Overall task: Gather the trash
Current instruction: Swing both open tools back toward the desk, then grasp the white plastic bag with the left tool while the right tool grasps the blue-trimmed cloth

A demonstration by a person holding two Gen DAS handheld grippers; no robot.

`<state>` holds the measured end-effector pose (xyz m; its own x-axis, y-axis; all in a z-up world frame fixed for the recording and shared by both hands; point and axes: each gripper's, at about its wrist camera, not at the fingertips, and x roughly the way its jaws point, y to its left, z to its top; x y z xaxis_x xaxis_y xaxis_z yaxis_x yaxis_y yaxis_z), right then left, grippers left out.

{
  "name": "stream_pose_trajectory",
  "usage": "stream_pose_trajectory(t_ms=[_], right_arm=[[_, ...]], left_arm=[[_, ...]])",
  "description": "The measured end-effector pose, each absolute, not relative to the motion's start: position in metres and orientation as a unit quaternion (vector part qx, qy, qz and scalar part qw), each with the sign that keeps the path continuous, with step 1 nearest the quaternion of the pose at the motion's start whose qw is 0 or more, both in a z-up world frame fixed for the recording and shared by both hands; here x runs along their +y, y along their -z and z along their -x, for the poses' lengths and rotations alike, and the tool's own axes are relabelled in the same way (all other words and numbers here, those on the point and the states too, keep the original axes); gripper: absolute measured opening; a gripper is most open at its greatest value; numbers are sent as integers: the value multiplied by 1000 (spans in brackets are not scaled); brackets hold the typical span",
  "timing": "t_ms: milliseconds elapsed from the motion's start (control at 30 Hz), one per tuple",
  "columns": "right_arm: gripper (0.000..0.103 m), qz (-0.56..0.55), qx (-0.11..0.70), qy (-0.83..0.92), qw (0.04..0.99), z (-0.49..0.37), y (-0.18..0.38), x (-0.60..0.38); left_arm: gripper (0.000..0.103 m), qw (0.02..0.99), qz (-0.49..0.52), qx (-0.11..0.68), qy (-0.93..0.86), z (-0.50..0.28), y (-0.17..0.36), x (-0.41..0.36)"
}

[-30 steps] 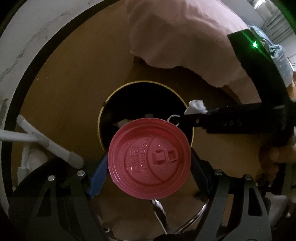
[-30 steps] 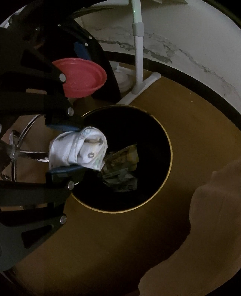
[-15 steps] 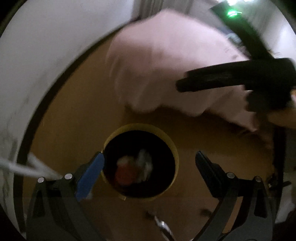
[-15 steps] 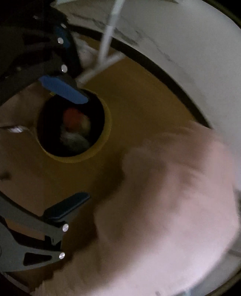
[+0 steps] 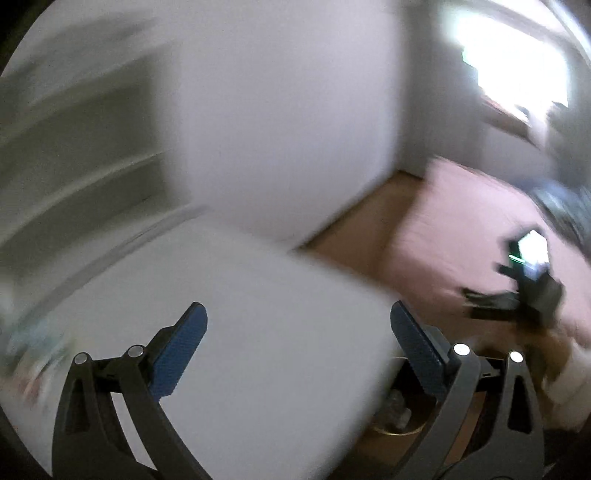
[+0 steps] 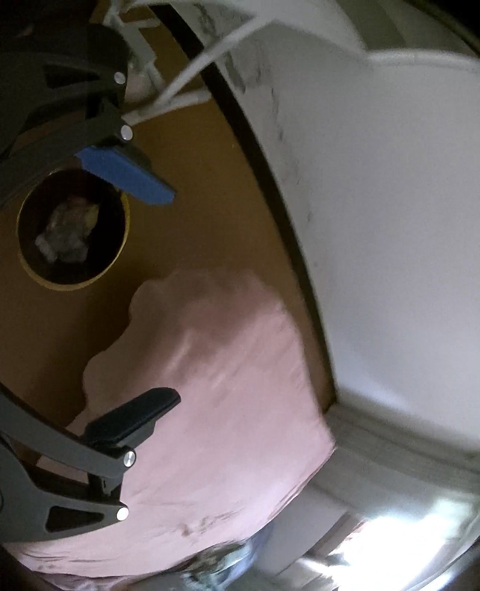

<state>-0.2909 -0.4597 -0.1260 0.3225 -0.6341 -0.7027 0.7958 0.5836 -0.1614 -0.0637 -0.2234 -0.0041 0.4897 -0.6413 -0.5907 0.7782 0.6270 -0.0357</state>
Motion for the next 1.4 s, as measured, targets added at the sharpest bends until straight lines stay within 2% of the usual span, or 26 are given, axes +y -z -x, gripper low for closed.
stream_pose_trajectory(t_ms=[100,267,433,633,800,900,967,1000,1100,1133,1167,1267,1400], right_arm=[[96,-100,328,402,849,251,90,-431],[96,-70,266,293,916,173,43,-359],[96,-37,227,131,964,93,17,-261],[96,-70,266,-8,961,3,17,-184],[91,-92,316,-46,943,-60,37,-149],[79,-100,334,-43,936,-85,47,-138],[68,-112,351,-39,929,-105,55,-136],[66,-121,362,-42,923,-112,60,-132],[51,-128,383,-52,913,-121,71,-131],[45,-132,380,-59,914,-121,72,-131],[29,-136,380,-60,913,-121,72,-132],[24,-153,369,-55,915,-116,70,-139],[23,-155,337,-26,929,-99,57,-148]], left_arm=[[96,897,-54,332,286,4,7,-125],[96,929,30,353,106,-39,10,28],[96,925,45,377,15,-63,25,132],[96,916,13,398,42,-111,41,145],[96,903,-3,421,83,-157,54,125],[96,900,-5,423,103,-177,59,112],[95,898,-7,424,116,-187,63,100],[93,897,-2,424,127,-191,64,97],[72,892,2,425,151,-198,67,92],[60,890,2,426,163,-199,68,90],[57,890,1,425,166,-198,67,90],[50,886,9,423,191,-193,67,90],[49,903,6,387,187,-177,57,93]])
